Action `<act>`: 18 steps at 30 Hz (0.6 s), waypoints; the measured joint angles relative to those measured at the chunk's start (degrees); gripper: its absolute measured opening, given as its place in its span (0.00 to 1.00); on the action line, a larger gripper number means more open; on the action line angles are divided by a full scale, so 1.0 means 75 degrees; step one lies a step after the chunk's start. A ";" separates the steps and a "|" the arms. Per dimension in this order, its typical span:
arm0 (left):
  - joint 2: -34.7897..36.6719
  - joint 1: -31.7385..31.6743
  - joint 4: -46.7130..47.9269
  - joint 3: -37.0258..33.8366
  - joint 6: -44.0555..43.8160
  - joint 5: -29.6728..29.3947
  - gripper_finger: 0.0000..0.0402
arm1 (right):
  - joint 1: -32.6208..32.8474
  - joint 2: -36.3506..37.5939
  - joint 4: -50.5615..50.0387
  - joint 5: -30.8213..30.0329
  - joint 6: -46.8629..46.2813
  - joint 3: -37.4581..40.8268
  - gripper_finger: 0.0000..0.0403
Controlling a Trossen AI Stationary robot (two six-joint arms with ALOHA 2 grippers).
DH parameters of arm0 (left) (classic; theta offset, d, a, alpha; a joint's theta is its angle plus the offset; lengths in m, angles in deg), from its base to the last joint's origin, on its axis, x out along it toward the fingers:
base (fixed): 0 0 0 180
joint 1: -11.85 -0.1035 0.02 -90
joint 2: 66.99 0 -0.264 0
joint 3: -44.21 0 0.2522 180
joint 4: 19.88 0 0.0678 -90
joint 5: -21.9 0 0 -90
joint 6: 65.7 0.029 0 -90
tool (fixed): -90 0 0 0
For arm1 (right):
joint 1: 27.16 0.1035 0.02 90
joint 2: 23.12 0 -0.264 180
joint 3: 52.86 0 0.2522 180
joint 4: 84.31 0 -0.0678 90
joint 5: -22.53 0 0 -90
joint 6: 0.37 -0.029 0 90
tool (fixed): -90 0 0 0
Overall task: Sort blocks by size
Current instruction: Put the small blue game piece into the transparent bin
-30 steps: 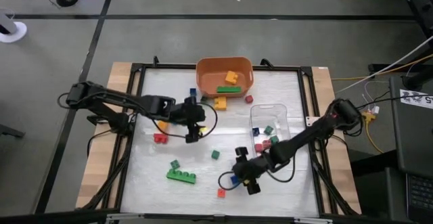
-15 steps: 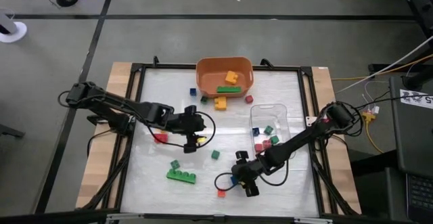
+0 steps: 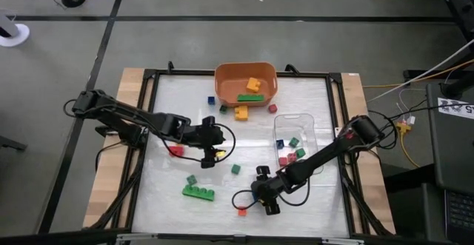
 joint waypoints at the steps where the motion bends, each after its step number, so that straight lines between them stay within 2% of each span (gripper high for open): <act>1: 0.0000 0.0000 -0.0107 -0.0084 -0.0002 -0.0003 0.47 | 0.0000 -0.0014 -0.0015 -0.0009 0.0000 0.0000 0.54; 5: -0.0002 0.0000 -0.0526 -0.0468 -0.0106 0.0000 0.47 | 0.0000 -0.0015 0.0022 -0.0018 0.0003 0.0000 0.49; 10: -0.0026 0.0000 -0.0998 -0.0840 -0.0125 0.0000 0.47 | 0.0000 -0.0012 0.0012 -0.0012 0.0009 -0.0003 0.34; 18: -0.0041 0.0000 -0.1671 -0.1284 -0.0188 0.0000 0.47 | -0.0003 0.0157 -0.0291 0.0035 0.0210 -0.0367 0.34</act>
